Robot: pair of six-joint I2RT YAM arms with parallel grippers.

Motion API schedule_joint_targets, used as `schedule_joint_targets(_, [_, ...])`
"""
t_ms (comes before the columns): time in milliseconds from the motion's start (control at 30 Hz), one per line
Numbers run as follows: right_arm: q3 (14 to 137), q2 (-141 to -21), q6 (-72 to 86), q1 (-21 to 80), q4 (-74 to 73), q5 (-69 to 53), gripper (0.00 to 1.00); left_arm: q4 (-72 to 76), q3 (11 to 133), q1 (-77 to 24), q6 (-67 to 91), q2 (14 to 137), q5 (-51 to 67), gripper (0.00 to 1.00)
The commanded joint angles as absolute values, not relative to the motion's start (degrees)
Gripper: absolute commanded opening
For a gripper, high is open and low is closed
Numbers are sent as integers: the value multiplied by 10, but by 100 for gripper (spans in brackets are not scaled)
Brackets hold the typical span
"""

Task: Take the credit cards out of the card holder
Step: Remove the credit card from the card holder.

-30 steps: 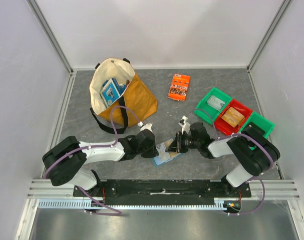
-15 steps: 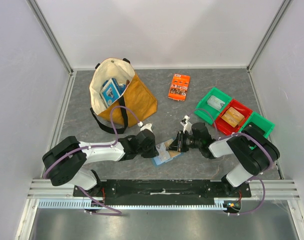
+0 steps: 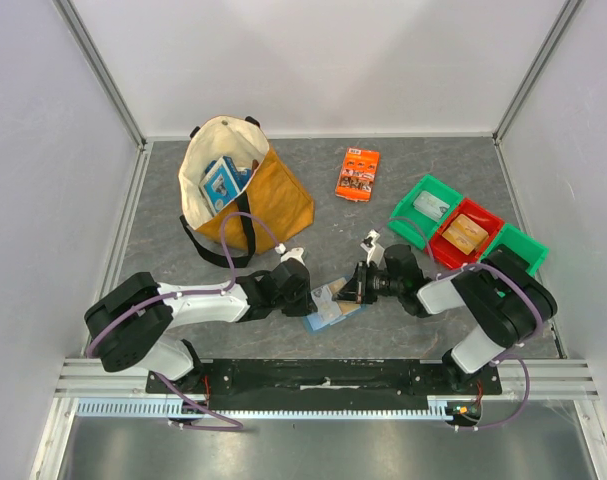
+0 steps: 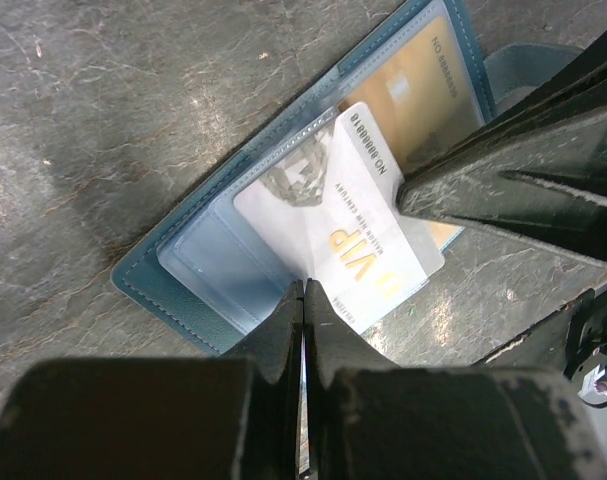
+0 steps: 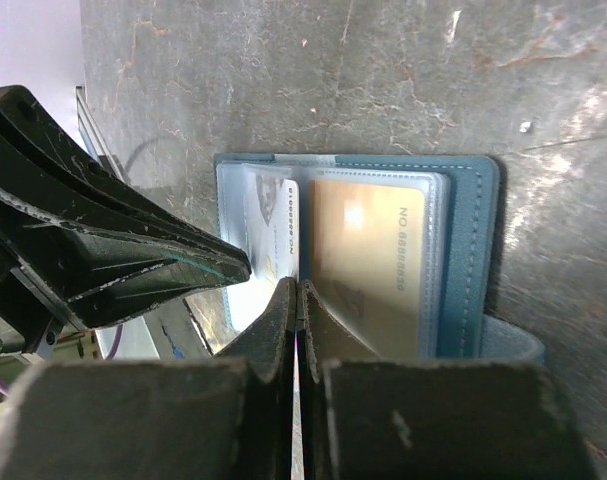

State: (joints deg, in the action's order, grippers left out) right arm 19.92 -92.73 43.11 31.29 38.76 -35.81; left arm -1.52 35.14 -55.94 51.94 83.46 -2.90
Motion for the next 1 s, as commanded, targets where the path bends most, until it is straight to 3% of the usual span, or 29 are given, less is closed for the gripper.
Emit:
schedule_joint_targets(0, [193,-891,398,292,355,-346,0,-36,338,-557,519,835,-31,2])
schedule_joint_targets(300, [197,-880,382,275,331,-358,0,-36,339,-557,519,831,-29,2])
schedule_joint_targets(400, [200,-894,385,277,343,-380,17,-35,338,-557,517,829,-27,2])
schedule_joint_targets(467, [204,-904,385,276,347,-393,23,-33,337,-557,516,828,-26,2])
schedule_joint_targets(633, [221,-924,377,276,344,-412,26,-31,339,-556,514,834,-22,2])
schedule_joint_targets(767, [229,-936,371,278,343,-431,22,-31,341,-557,512,836,-23,2])
schedule_joint_targets(900, [236,-934,355,278,324,-436,0,-31,338,-557,513,835,-22,2])
schedule_joint_targets(967, [235,-919,346,267,306,-426,0,-31,335,-557,516,831,-24,2])
